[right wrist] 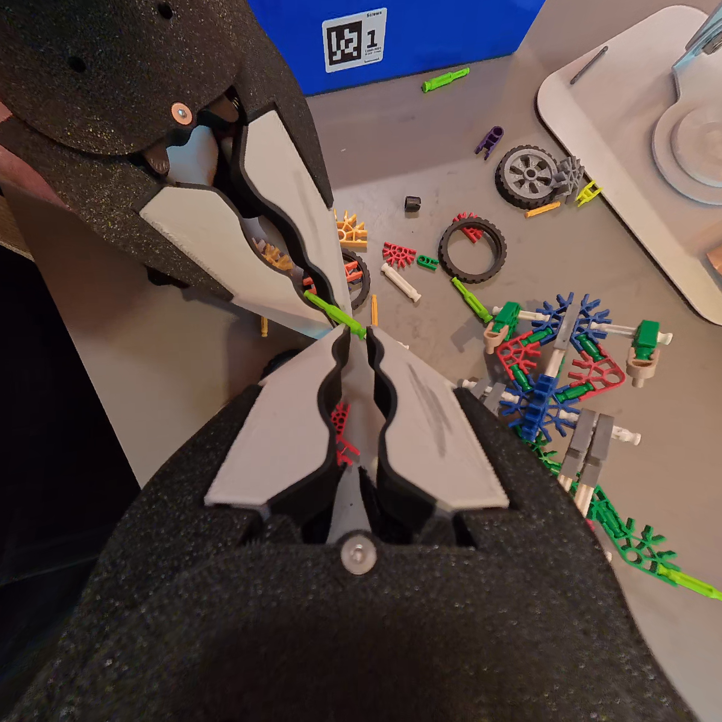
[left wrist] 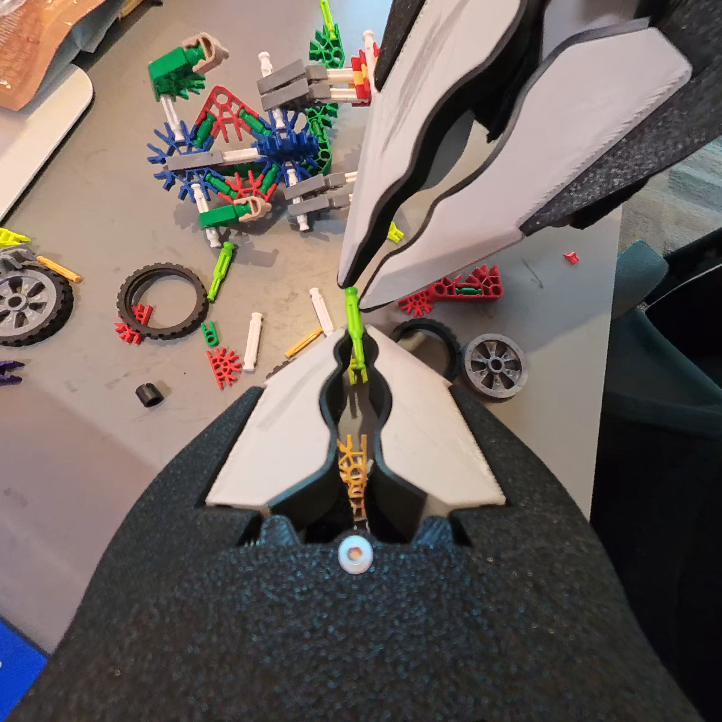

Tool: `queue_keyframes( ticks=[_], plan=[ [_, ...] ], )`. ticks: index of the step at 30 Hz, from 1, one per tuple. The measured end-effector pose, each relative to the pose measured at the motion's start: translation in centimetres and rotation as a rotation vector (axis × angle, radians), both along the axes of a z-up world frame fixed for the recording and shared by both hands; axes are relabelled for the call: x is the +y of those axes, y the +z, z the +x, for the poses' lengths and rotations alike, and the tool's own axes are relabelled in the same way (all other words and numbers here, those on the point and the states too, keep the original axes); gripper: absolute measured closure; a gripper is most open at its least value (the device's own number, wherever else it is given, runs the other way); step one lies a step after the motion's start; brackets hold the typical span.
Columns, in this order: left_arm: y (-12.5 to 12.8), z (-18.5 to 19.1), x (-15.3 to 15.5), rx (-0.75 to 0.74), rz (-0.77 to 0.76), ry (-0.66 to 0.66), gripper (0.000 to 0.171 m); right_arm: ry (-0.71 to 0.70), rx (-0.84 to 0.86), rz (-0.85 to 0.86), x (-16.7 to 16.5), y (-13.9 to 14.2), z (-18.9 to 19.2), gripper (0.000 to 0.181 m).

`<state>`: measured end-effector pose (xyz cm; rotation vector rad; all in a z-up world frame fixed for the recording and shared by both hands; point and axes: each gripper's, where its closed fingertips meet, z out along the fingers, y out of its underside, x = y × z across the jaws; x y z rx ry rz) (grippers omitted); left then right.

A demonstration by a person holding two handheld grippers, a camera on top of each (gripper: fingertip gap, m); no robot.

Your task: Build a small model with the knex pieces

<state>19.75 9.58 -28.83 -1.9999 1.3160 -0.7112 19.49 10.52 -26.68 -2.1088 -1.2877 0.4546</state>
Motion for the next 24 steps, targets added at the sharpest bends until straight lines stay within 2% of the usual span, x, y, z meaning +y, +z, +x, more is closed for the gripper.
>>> queue_keyframes(
  ticks=[24],
  plan=[
    [0.24, -0.09, -0.02, -0.022, -0.016, 0.005, 0.163, -0.019, 0.01, -0.003, 0.16, 0.1, 0.27, 0.173]
  ],
)
